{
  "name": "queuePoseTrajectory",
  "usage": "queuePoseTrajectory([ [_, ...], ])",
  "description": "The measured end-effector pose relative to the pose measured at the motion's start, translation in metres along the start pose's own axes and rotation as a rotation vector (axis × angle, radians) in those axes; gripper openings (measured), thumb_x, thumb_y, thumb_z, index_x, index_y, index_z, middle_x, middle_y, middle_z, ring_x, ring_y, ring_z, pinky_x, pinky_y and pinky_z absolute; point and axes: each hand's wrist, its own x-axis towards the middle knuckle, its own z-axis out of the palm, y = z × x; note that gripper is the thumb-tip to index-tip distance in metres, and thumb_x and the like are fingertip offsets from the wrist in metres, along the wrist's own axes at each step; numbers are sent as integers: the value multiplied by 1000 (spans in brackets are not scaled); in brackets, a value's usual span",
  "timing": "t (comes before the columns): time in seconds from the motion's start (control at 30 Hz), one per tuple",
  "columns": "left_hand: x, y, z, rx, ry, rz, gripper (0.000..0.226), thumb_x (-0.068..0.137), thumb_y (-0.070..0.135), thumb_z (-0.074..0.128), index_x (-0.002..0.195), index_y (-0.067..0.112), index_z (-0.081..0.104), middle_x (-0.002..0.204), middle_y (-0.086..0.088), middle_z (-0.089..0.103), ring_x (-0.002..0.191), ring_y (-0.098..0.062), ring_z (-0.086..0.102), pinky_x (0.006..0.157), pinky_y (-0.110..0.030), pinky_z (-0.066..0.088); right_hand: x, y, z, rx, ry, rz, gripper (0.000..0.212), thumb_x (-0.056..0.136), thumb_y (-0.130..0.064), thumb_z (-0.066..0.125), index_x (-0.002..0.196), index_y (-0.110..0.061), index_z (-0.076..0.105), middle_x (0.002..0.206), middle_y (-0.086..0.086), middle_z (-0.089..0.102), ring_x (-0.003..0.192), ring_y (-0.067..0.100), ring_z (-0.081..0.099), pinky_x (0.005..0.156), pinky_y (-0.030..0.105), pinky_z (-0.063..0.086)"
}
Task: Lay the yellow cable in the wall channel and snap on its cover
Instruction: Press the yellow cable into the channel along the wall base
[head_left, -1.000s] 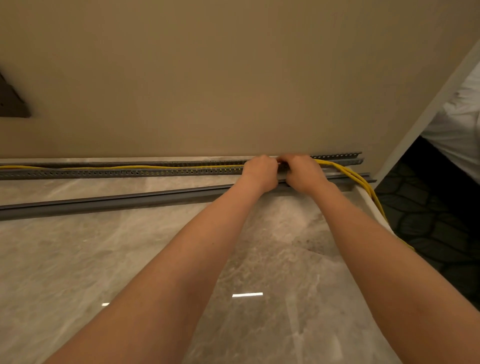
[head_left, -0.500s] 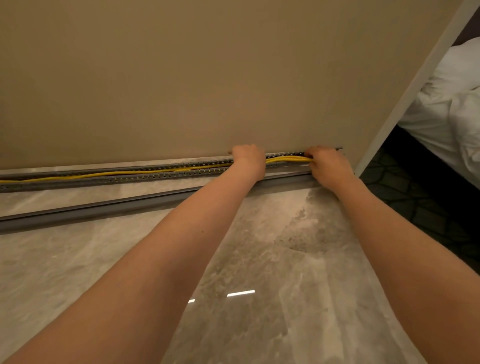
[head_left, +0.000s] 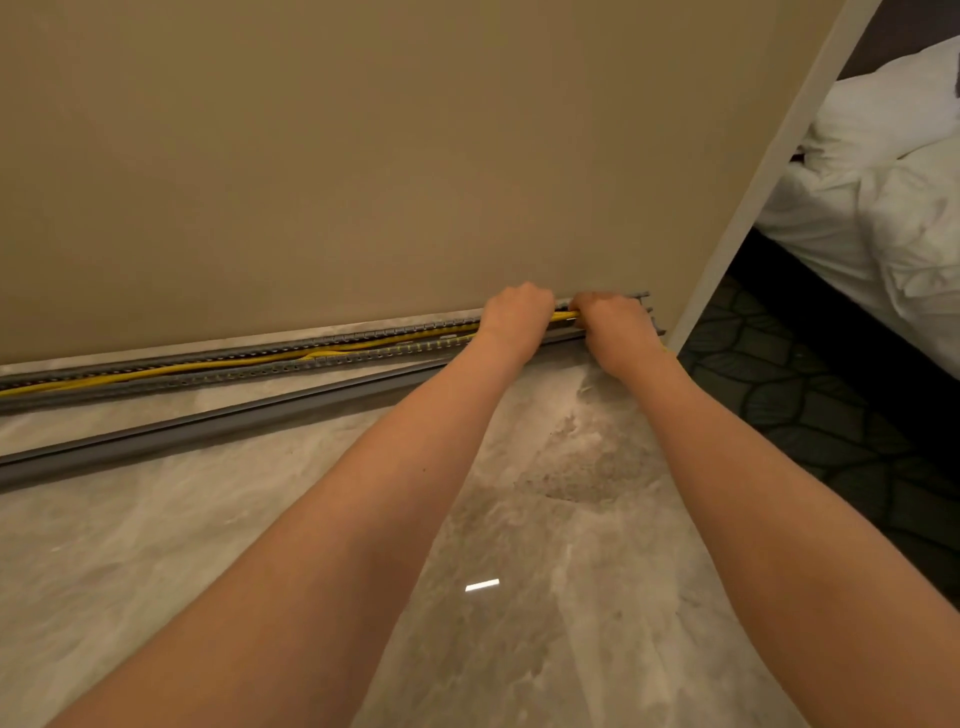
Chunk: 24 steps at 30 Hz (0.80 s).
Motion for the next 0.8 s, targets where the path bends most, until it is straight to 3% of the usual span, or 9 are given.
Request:
queuePoseTrajectory([
  [0.1, 4, -2, 4, -22, -1, -14, 33, 91, -10, 41, 119, -3, 59, 123, -22, 60, 117, -41, 56, 93, -43, 47, 1, 3, -4, 120, 45, -2, 34, 90, 1, 50, 123, -4, 42, 98, 25, 67, 90, 41, 63, 65, 36, 41],
  [0.27, 10, -8, 11, -50, 12, -28, 32, 91, -9, 42, 117, -1, 58, 118, -23, 61, 111, -42, 58, 87, -44, 49, 6, 11, -9, 197, -15, -47, 22, 84, -1, 54, 105, -3, 61, 108, 21, 63, 100, 38, 59, 83, 43, 51],
  [0.5, 15, -11, 17, -84, 19, -35, 29, 93, -8, 41, 116, 0, 57, 117, -22, 62, 108, -40, 60, 84, -43, 49, -2, 25, -7, 26, 32, -10, 28, 95, -21, 49, 114, -5, 60, 113, 18, 61, 107, 37, 55, 86, 41, 46],
  [0.7, 19, -5, 14, -58, -1, -12, 30, 92, -10, 43, 118, -4, 57, 122, -22, 59, 113, -39, 58, 88, -43, 49, 9, 17, -14, 2, -27, 55, 18, 94, -8, 48, 107, -3, 61, 115, 20, 63, 107, 37, 59, 81, 39, 47],
  [0.8, 24, 2, 16, -111, 17, 6, 27, 94, -1, 44, 116, -2, 59, 121, -22, 60, 111, -40, 59, 86, -43, 49, 10, 18, -16, 21, -36, 75, 18, 93, -7, 49, 104, -3, 63, 114, 21, 64, 107, 36, 59, 81, 37, 47],
])
